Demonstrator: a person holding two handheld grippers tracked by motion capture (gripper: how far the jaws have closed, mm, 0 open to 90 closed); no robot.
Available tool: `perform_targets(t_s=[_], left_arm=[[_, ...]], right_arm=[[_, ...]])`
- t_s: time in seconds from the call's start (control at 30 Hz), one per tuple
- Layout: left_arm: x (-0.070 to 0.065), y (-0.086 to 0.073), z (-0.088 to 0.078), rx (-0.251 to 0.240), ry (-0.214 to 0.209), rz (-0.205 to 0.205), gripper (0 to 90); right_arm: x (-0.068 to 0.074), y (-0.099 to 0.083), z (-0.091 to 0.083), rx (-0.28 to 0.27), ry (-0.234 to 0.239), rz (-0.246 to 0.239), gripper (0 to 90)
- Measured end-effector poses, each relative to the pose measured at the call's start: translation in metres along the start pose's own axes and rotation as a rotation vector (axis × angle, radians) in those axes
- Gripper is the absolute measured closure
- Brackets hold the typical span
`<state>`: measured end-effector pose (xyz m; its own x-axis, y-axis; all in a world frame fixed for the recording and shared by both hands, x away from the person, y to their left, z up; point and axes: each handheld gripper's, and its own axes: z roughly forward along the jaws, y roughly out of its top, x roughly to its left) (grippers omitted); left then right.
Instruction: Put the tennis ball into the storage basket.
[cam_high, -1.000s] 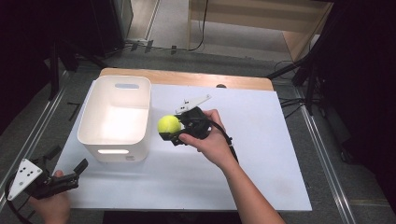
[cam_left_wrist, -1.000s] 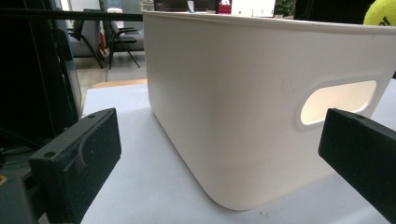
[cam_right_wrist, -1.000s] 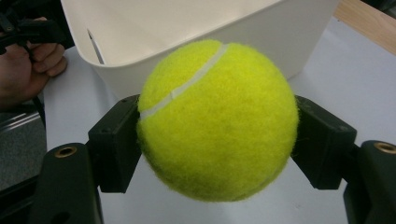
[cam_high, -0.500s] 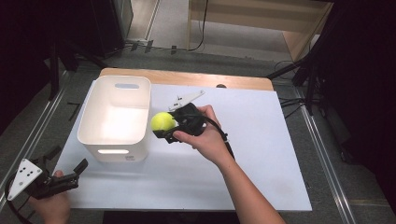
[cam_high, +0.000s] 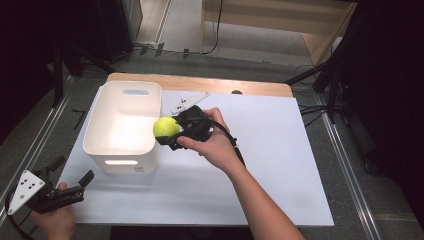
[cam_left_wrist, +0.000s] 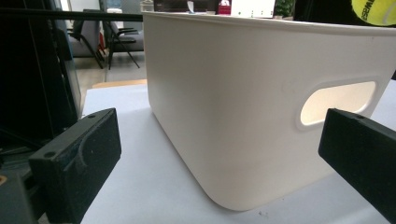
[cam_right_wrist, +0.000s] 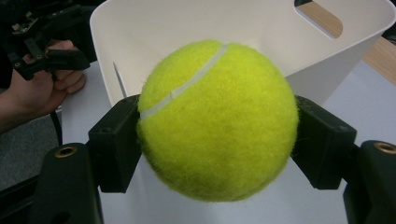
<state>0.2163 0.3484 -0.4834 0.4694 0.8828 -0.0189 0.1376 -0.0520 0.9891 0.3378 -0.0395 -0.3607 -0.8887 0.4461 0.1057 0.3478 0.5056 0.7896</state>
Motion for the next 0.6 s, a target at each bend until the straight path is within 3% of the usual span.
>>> perform_targets(t_s=[0.6], left_arm=[[0.0,0.0,0.0,0.0,-0.001,0.001,0.0]], right_arm=[[0.008,0.017,0.016,-0.001,0.029,-0.022,24.4]])
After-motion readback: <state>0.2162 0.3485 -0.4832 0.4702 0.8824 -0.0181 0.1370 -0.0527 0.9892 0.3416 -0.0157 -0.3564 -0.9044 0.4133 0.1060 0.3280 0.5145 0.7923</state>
